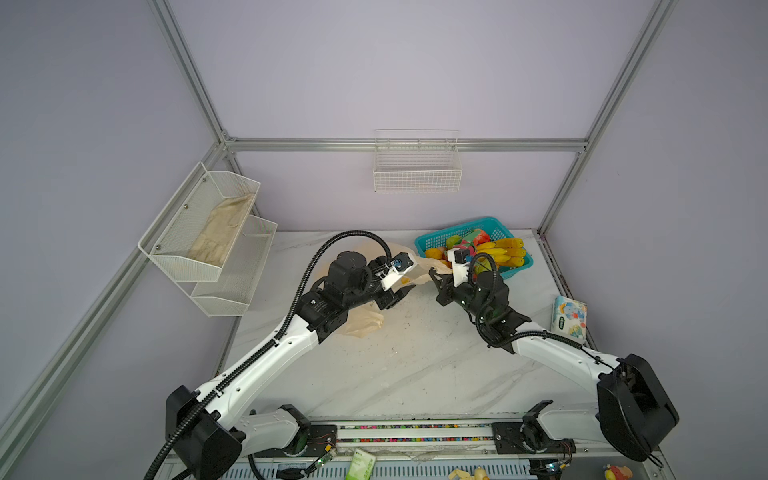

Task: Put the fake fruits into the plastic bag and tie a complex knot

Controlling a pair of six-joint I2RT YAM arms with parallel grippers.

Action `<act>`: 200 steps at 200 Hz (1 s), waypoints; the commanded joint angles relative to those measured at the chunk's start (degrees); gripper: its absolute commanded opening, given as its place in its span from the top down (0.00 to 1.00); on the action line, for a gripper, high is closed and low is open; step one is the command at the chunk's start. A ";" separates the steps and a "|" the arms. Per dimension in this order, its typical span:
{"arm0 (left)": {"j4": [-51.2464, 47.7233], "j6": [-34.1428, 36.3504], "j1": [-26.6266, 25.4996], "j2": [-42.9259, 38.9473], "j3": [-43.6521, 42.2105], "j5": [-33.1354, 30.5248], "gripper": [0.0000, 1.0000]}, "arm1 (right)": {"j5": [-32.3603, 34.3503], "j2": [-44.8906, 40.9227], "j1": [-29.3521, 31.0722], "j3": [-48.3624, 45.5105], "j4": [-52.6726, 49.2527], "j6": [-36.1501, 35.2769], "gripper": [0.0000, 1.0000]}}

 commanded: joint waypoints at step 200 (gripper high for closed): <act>9.71 -15.73 4.06 21.55 3.76 -32.14 0.03 | -2.67 2.28 -0.56 2.60 -0.02 6.47 1.00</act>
